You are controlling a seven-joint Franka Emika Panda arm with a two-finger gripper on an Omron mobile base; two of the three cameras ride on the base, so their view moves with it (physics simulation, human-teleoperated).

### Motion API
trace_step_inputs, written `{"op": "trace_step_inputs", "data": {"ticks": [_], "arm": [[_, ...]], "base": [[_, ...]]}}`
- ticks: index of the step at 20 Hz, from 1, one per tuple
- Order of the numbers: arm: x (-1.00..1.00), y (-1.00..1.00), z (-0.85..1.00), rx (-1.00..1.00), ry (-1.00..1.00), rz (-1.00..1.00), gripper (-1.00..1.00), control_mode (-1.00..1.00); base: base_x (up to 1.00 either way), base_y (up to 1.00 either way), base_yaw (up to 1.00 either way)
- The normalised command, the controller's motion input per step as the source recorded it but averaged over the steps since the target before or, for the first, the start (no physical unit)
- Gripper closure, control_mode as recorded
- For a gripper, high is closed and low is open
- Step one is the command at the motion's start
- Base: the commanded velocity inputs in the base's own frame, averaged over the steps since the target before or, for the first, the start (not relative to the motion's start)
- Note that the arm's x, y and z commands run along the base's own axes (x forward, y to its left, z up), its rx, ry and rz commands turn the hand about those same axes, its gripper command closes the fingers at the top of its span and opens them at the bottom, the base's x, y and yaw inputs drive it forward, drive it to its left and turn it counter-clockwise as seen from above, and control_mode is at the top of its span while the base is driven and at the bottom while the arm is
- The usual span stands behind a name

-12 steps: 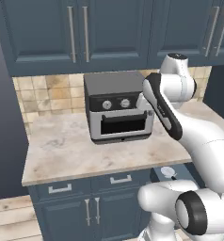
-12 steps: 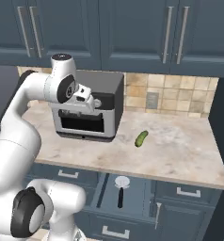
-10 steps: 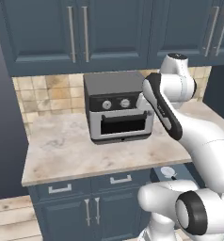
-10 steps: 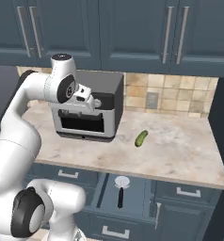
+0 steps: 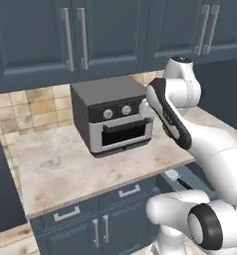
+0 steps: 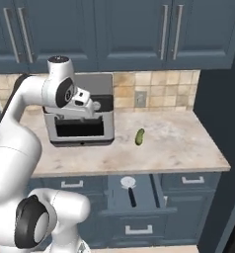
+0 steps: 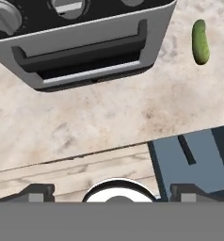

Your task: Pick the pizza cutter from the drawer and place it on the counter.

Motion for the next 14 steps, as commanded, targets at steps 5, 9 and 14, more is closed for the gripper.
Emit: {"op": "trace_step_inputs", "data": {"ticks": [5,9,14], "arm": [[0.0,0.0,0.0,0.0,0.0,0.0,-1.0,1.0],[0.0,0.0,0.0,0.0,0.0,0.0,-1.0,1.0],[0.0,0.0,0.0,0.0,0.0,0.0,-1.0,1.0]], "base": [[0.0,0.54,-0.57],[0.06,0.33,-0.69],[0.2,0.41,-0.72]]}}
